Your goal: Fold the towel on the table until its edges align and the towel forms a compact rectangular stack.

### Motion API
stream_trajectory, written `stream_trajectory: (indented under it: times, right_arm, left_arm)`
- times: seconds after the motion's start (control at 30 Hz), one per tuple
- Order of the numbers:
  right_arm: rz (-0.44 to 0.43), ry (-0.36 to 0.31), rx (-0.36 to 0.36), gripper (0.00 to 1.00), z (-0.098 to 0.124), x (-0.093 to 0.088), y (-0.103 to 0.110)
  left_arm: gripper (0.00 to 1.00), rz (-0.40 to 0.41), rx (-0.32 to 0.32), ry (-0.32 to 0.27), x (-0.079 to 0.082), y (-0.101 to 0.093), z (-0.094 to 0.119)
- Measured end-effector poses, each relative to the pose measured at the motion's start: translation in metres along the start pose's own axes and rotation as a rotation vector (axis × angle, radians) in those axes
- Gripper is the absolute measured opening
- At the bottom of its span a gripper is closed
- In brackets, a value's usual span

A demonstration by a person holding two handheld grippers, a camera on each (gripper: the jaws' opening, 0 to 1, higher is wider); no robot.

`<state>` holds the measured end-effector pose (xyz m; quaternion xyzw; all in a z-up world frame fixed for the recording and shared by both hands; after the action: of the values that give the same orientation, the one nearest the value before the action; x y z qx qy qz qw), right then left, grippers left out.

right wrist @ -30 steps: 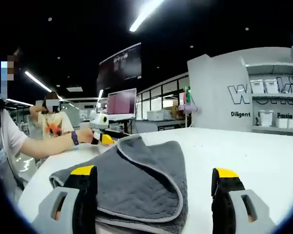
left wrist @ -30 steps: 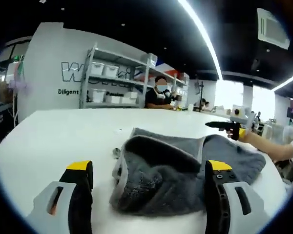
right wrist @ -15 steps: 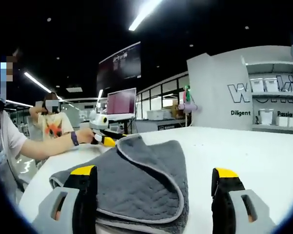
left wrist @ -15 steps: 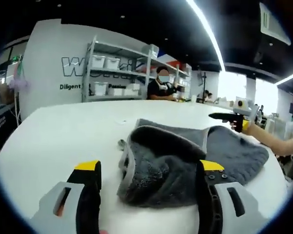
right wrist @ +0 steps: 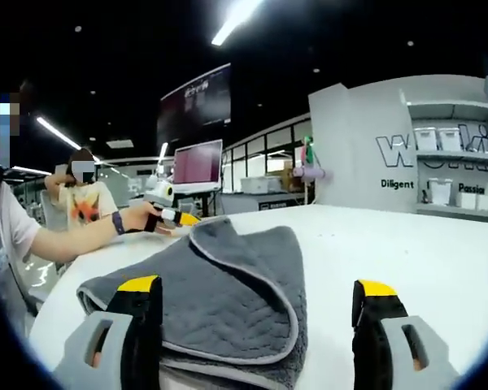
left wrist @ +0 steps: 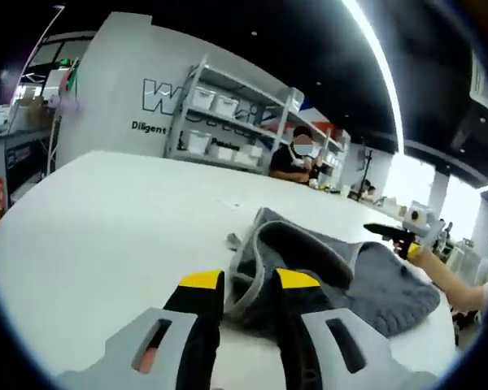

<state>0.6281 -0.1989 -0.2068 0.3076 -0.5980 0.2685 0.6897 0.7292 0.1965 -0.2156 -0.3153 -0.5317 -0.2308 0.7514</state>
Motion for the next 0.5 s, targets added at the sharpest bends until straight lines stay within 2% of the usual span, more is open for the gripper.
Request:
stream_trajectory:
  times: [0.1, 0.23, 0.37, 0.4, 0.47, 0.5]
  right_arm:
    - [0.0, 0.006, -0.004, 0.99, 0.0, -0.001, -0.001]
    - [0.001, 0.016, -0.008, 0.98, 0.0, -0.003, -0.001]
    - [0.003, 0.023, -0.01, 0.98, 0.0, -0.005, 0.001]
    - [0.005, 0.024, -0.01, 0.98, 0.0, -0.006, 0.002]
    - [0.007, 0.026, -0.01, 0.98, 0.0, -0.007, 0.005]
    - [0.008, 0.025, -0.01, 0.97, 0.0, -0.007, 0.005]
  left_arm:
    - [0.18, -0.014, 0.014, 0.021, -0.003, -0.005, 0.002]
    - [0.11, -0.014, 0.0, 0.025, -0.001, -0.005, 0.001]
    - [0.08, -0.02, -0.007, 0.025, 0.0, -0.005, 0.0]
    - [0.07, -0.021, -0.006, 0.018, 0.001, -0.005, 0.001]
    - [0.07, -0.057, 0.014, -0.051, 0.01, -0.004, 0.001]
    - [0.06, -0.052, 0.019, -0.063, 0.013, -0.004, 0.002]
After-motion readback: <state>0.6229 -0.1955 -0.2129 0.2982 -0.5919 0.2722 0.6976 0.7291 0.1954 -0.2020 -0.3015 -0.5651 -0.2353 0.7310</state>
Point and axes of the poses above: the point that each gripper's makers call its tool centre point, and the gripper's own axes: z roughly backward along the fingers, y roughly to its left, x roughly out of its top, the point moved 7 cm from there along z, roughly backward along the fingers, and after that the axes turned 4 degrees about -z, right-handed, at the moved point
